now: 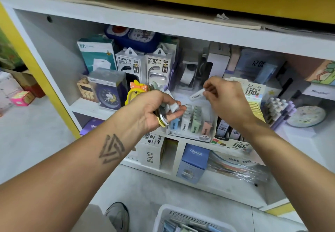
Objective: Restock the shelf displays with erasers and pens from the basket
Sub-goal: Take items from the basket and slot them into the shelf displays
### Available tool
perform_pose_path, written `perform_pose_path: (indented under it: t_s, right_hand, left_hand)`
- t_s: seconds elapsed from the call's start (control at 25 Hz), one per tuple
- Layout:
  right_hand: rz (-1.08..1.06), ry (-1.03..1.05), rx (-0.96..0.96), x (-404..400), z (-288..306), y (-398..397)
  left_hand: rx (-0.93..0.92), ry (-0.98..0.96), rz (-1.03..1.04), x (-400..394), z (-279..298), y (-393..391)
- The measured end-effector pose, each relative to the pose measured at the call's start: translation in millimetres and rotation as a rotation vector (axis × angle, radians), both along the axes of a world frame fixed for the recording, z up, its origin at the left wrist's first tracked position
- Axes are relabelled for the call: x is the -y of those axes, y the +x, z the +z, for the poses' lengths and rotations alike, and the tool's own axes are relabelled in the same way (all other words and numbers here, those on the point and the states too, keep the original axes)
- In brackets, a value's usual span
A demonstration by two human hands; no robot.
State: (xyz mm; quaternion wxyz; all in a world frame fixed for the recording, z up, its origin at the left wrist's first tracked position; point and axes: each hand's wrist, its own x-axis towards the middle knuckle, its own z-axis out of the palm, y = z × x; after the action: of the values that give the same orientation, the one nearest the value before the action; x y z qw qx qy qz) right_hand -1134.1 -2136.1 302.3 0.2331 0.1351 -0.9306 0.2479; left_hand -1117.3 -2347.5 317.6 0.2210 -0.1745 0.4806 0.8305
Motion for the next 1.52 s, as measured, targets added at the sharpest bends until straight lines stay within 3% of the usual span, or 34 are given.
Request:
perform_pose_path:
  t_s: [0.24,0.48,0.64,0.68,0.76,0.84,0.88,0.96,1.12,1.28,1.4,1.52]
  right_hand:
    - [0.054,0.15,0.143,17.6,-16.5,-18.1]
    - [0.067,0.171,0.246,19.3,-13.3,-27.8]
    - [0.093,0.479,0.214,25.8,-16.3,-24.0]
    - [0.095,0.466,0.202,27.5,-16.2,-23.5]
    - [0.064,0.156,0.246,32.7,-6.9,-20.1]
    - [0.115,-0.376,0.502,36.8,5.6,-13.7]
    - [0.172,-0.535,0.635,38.9,11.1,-9.1]
    - [0.26,-0.625,0.748,40.0,15.8,0.0]
    - [0.211,-0.944,0.67,28.5,23.7,0.3]
    - [0.067,-0.68,0.581,9.8,23.6,-4.7]
    - [0.026,-0.669,0.628,7.7,18.4,-7.7]
    - [-0.042,-0.349,0.392,8.9,17.1,-14.3]
  left_hand:
    - [0.02,-0.03,0.039,5.7,-4.8,-3.4]
    - [0.018,-0.035,0.035,12.0,-5.1,-3.4]
    - [0.004,-0.028,0.009,10.5,-3.0,-0.3]
    - [0.002,-0.029,-0.012,9.8,-2.5,0.5]
    - [0.003,-0.043,-0.054,7.8,-1.4,2.4]
    - [-0.001,-0.062,-0.088,4.2,0.2,3.6]
    - [-0.008,-0.068,-0.098,2.2,0.6,3.9]
    - [-0.025,-0.057,-0.107,-3.2,2.3,3.8]
    - [0.006,-0.008,-0.067,-12.9,7.3,0.6]
    - [0.022,-0.074,-0.053,-11.1,7.5,-3.8]
    - [0.022,-0.064,-0.038,-5.5,7.9,-6.7]
    - [0.03,-0.054,-0.041,-1.5,9.0,-6.5]
